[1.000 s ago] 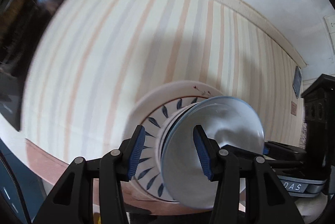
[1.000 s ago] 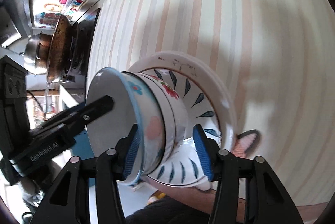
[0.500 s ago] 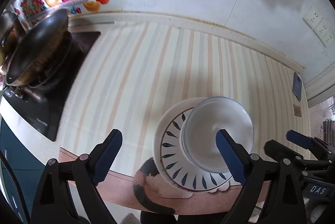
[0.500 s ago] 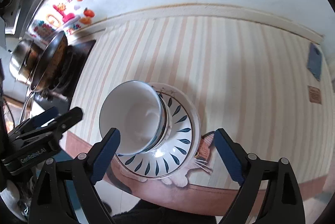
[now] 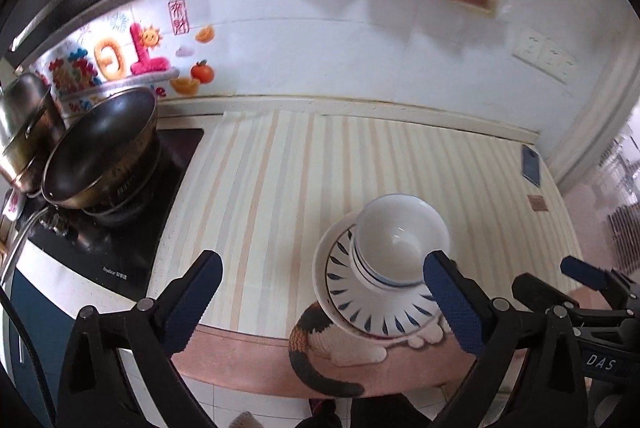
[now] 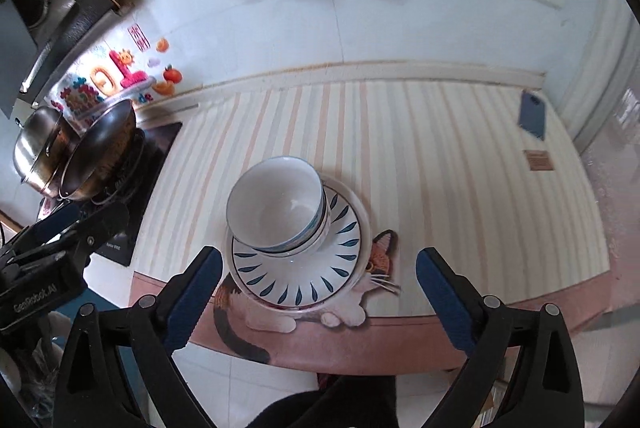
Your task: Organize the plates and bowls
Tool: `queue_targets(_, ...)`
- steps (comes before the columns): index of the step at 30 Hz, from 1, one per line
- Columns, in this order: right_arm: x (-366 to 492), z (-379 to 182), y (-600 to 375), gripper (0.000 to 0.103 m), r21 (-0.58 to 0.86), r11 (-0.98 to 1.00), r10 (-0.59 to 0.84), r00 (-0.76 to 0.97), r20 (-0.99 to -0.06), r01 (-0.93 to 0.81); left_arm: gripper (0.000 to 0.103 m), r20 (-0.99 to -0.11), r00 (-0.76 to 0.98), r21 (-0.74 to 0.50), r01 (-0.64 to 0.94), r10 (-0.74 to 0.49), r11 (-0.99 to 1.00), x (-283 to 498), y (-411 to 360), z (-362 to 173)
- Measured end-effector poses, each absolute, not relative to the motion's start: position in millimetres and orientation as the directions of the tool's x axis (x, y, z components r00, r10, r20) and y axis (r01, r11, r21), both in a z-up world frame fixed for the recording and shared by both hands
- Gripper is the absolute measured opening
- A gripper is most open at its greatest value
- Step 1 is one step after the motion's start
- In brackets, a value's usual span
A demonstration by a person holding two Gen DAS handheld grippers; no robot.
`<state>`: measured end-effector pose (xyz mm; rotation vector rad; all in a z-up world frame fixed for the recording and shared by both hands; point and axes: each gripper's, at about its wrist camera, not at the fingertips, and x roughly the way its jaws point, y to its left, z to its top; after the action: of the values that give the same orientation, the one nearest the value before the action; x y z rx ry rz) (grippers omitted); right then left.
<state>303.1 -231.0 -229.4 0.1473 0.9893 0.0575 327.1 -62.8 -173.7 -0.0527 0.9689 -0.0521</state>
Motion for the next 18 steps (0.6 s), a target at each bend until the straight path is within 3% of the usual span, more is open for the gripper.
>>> queue_targets(18, 141, -143, -223, 0.1, 0.105, 0.994, 0.074, 0.699, -0.711, 0.001, 0.103, -0.728, 0.686, -0.04, -0.022, -0.014, 0.999, 190, -61, -100)
